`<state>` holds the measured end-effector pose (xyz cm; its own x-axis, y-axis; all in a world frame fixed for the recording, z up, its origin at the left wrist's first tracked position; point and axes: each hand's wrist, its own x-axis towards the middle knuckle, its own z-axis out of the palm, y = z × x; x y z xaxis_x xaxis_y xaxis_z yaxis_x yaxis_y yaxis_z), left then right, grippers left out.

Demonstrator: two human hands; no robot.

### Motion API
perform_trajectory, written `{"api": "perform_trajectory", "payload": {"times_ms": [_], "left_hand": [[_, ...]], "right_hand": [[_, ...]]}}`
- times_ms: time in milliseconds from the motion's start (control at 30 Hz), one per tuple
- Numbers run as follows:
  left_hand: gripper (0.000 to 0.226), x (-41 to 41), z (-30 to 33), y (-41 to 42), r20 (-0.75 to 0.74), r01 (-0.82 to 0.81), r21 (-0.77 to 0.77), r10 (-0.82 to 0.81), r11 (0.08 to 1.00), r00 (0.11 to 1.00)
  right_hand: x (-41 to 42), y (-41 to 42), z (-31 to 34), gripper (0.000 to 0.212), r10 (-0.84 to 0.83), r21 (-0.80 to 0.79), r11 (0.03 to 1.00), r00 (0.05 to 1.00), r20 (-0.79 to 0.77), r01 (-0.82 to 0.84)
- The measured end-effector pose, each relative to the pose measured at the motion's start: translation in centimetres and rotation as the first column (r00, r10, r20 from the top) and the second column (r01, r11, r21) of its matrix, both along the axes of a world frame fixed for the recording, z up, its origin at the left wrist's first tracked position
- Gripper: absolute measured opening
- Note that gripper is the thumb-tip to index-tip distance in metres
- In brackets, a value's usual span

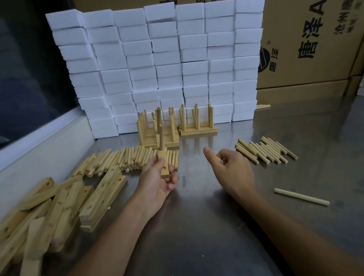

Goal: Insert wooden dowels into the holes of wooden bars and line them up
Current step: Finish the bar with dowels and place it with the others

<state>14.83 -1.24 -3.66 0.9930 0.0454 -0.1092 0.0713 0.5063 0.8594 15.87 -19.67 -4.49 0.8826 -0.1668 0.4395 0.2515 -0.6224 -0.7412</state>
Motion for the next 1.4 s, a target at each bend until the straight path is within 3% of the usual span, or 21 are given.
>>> {"api": "perform_trajectory", "payload": {"times_ms": [367,500,567,667,767,867,1033,1267,1400], "left_hand": [[0.02,0.0,-0.2,-0.2,-0.066,0.011,-0.239,-0.027,0.971,0.997],[0.024,0.1,-0.2,-0.1,-0.099,0.029,-0.289,-0.06,0.957,0.993],[0.027,0.1,-0.3,-0.1,-0.1,0.04,-0.297,-0.072,0.954,0.992],[0.029,0.1,-0.3,0.1,-0.095,0.049,-0.287,-0.08,0.957,0.992],[0.03,0.0,-0.2,0.1,-0.095,0.056,-0.283,-0.086,0.957,0.992],[0.029,-0.1,-0.1,-0.1,-0.093,0.088,-0.243,-0.113,0.966,0.989],[0.046,0.0,0.0,-0.3,-0.091,0.132,-0.175,-0.15,0.976,0.985],[0.046,-0.3,0.0,-0.5,-0.062,0.153,-0.096,-0.159,0.984,0.985],[0.044,-0.3,-0.2,-0.5,-0.039,0.155,-0.05,-0.157,0.987,0.987]], "right_hand": [[0.4,0.5,-0.6,0.051,0.089,0.068,0.993,0.992,0.094,-0.096],[0.1,1.1,-0.4,0.016,0.146,0.067,0.986,0.986,0.081,-0.152],[-0.3,1.7,-0.3,0.01,0.202,0.153,0.966,0.978,0.051,-0.208],[-0.8,2.4,0.3,0.011,0.266,0.4,0.882,0.964,0.011,-0.248],[-1.2,2.9,0.8,0.008,0.397,0.633,0.713,0.918,-0.01,-0.302],[-1.4,3.1,1.0,0.016,0.493,0.732,0.592,0.87,0.002,-0.337],[-1.8,3.5,1.0,0.011,0.554,0.648,0.63,0.833,0.013,-0.428],[-2.1,3.8,0.9,0.007,0.542,0.529,0.684,0.835,0.091,-0.502],[-2.0,3.7,0.7,0.008,0.476,0.317,0.817,0.874,0.099,-0.481]]}}
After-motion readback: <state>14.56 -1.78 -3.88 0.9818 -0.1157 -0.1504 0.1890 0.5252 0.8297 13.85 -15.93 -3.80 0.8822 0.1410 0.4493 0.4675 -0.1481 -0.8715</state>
